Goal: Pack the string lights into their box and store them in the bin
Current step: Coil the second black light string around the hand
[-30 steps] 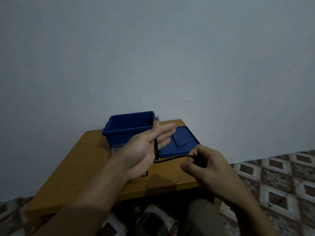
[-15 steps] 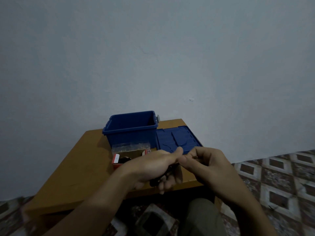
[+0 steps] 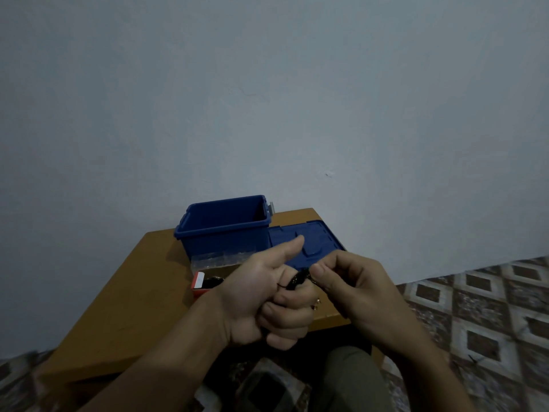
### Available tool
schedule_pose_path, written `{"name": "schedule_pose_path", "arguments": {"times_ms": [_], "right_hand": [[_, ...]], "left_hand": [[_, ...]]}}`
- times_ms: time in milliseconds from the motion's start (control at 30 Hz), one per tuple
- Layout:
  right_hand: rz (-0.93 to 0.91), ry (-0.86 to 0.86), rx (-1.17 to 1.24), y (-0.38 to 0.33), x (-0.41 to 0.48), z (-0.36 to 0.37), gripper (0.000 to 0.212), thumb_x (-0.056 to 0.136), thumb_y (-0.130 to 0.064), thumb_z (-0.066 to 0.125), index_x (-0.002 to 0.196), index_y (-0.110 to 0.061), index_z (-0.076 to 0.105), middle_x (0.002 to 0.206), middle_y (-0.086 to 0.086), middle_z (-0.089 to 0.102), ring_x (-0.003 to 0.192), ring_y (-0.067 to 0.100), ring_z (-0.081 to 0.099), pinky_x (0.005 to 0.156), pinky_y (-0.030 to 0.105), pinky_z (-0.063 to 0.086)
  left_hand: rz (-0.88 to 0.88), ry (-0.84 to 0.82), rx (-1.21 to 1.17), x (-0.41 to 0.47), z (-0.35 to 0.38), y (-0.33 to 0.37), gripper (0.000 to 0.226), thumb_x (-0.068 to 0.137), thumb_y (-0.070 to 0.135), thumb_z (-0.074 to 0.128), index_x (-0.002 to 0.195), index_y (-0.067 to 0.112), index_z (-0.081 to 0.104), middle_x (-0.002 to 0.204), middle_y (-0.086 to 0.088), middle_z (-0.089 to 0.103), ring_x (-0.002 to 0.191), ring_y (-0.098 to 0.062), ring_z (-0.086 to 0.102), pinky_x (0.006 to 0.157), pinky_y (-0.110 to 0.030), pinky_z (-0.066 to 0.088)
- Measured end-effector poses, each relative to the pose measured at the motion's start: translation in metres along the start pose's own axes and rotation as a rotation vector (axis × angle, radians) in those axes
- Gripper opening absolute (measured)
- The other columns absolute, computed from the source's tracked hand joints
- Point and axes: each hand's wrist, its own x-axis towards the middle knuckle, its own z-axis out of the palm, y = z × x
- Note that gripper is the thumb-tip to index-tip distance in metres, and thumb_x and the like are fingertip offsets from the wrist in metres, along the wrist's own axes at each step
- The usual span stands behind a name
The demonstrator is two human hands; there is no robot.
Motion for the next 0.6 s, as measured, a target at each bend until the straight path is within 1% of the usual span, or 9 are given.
{"name": "schedule_pose_path", "arguments": {"times_ms": [67, 133, 233, 300, 367, 433, 500, 533, 600], "right_hand": [[0.015, 0.000, -0.006, 0.002, 0.000, -0.001, 0.027, 0.091, -0.037, 0.062, 0.080, -0.013, 0.066, 0.058, -0.009, 0.055, 0.051, 0.002, 0.046, 0.051, 0.017, 0.038], [0.031, 0.001, -0.011, 0.005, 0.000, -0.003, 0.027, 0.090, -0.040, 0.062, 0.082, -0.015, 0.067, 0.061, -0.002, 0.058, 0.055, 0.011, 0.050, 0.053, 0.027, 0.041], [0.034, -0.008, -0.039, 0.009, 0.000, -0.004, 0.019, 0.093, -0.034, 0.061, 0.083, -0.019, 0.069, 0.073, 0.006, 0.068, 0.066, 0.016, 0.061, 0.062, 0.030, 0.050], [0.042, -0.012, -0.108, 0.012, 0.001, -0.003, 0.015, 0.097, -0.027, 0.060, 0.089, -0.022, 0.072, 0.084, 0.003, 0.074, 0.079, 0.017, 0.069, 0.071, 0.035, 0.056], [0.070, -0.020, -0.153, 0.014, 0.001, -0.003, 0.016, 0.099, -0.022, 0.060, 0.101, -0.026, 0.075, 0.096, -0.002, 0.077, 0.091, 0.018, 0.073, 0.078, 0.042, 0.060], [0.059, -0.012, -0.248, 0.015, 0.002, -0.003, 0.021, 0.099, -0.018, 0.060, 0.104, -0.033, 0.074, 0.099, -0.011, 0.077, 0.093, 0.013, 0.072, 0.079, 0.039, 0.060], [0.041, -0.007, -0.317, 0.016, 0.002, -0.001, 0.023, 0.099, -0.016, 0.059, 0.103, -0.035, 0.071, 0.099, -0.020, 0.074, 0.092, 0.002, 0.069, 0.078, 0.027, 0.058], [0.031, 0.013, -0.329, 0.017, 0.002, 0.000, 0.022, 0.099, -0.017, 0.058, 0.104, -0.035, 0.069, 0.098, -0.025, 0.072, 0.091, -0.002, 0.068, 0.074, 0.018, 0.054], [0.043, 0.088, -0.341, 0.022, 0.003, 0.001, 0.013, 0.100, -0.023, 0.056, 0.108, -0.029, 0.063, 0.096, -0.031, 0.067, 0.088, -0.006, 0.064, 0.069, 0.012, 0.048]], "left_hand": [[0.025, -0.034, 0.000, -0.001, -0.001, 0.001, 0.067, 0.100, 0.063, 0.024, 0.058, 0.013, 0.040, 0.045, 0.000, 0.032, 0.040, -0.014, 0.027, 0.047, -0.027, 0.033], [0.077, -0.057, 0.003, -0.002, -0.001, 0.001, 0.067, 0.101, 0.056, 0.022, 0.065, 0.007, 0.053, 0.050, -0.003, 0.046, 0.044, -0.016, 0.041, 0.054, -0.030, 0.041], [0.175, -0.075, -0.020, -0.003, -0.002, 0.002, 0.070, 0.100, 0.054, 0.025, 0.086, -0.002, 0.065, 0.072, -0.015, 0.066, 0.064, -0.026, 0.062, 0.073, -0.040, 0.046], [0.234, -0.100, -0.076, -0.003, -0.002, 0.004, 0.073, 0.100, 0.056, 0.030, 0.107, -0.008, 0.064, 0.094, -0.022, 0.070, 0.085, -0.033, 0.067, 0.087, -0.046, 0.046], [0.292, -0.118, -0.131, -0.003, 0.000, 0.007, 0.075, 0.100, 0.056, 0.034, 0.124, -0.012, 0.056, 0.109, -0.026, 0.068, 0.100, -0.036, 0.066, 0.097, -0.049, 0.043], [0.340, -0.127, -0.144, -0.003, 0.003, 0.009, 0.080, 0.100, 0.058, 0.034, 0.134, -0.013, 0.048, 0.118, -0.027, 0.066, 0.108, -0.038, 0.063, 0.103, -0.051, 0.040], [0.385, -0.121, -0.155, -0.003, 0.005, 0.011, 0.084, 0.100, 0.061, 0.031, 0.140, -0.012, 0.042, 0.125, -0.027, 0.063, 0.113, -0.039, 0.061, 0.106, -0.052, 0.039], [0.410, -0.113, -0.160, -0.003, 0.005, 0.013, 0.086, 0.100, 0.062, 0.030, 0.142, -0.012, 0.040, 0.127, -0.027, 0.062, 0.114, -0.039, 0.062, 0.108, -0.052, 0.038], [0.459, -0.075, -0.158, -0.003, 0.005, 0.016, 0.087, 0.099, 0.064, 0.029, 0.144, -0.009, 0.040, 0.131, -0.025, 0.061, 0.116, -0.038, 0.062, 0.109, -0.051, 0.038]]}}
